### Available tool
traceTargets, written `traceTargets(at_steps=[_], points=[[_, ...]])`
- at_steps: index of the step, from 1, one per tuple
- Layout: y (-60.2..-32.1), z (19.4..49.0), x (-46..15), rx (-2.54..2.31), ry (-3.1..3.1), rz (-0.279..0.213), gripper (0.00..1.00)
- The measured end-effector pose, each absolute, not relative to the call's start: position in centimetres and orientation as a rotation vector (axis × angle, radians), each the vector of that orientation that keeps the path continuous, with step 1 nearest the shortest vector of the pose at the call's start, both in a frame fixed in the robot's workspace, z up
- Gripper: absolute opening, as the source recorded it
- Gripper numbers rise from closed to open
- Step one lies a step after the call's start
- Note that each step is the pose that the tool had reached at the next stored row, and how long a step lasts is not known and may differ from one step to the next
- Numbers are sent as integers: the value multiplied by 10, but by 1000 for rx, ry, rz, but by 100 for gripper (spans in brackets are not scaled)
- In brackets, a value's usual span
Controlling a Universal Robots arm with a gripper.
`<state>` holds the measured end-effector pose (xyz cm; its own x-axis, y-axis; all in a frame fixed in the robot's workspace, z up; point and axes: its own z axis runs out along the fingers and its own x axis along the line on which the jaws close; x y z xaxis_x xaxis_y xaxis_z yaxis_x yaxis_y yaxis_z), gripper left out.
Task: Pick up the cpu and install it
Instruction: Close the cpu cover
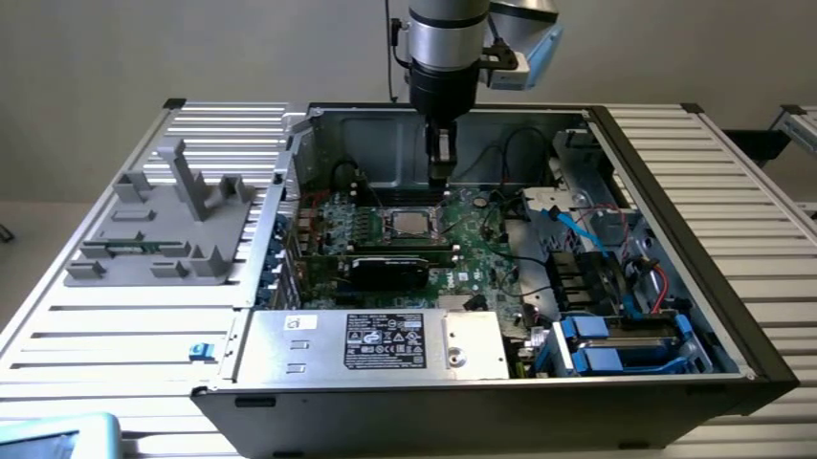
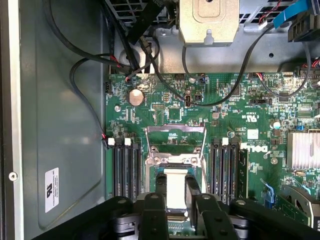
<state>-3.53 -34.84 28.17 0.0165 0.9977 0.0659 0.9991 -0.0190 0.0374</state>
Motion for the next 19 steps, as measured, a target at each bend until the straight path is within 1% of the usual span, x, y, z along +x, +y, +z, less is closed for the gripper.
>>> traceTargets(at_steps=[1,2,4,5,7,10,13,19], points=[[-348,282,-35,-2226,-2186,-114,25],[-348,282,-35,-2226,-2186,-114,25],[-348,282,-35,-2226,-2187,-115,13],[-348,282,-35,-2228,-2187,-118,12],[-348,281,-32,-2232,-2191,-127,12],[-348,281,-27,-2243,-2204,-158,12],[-348,280,-19,-2250,-2212,-178,12],[-348,278,2,-2256,-2219,-194,12]])
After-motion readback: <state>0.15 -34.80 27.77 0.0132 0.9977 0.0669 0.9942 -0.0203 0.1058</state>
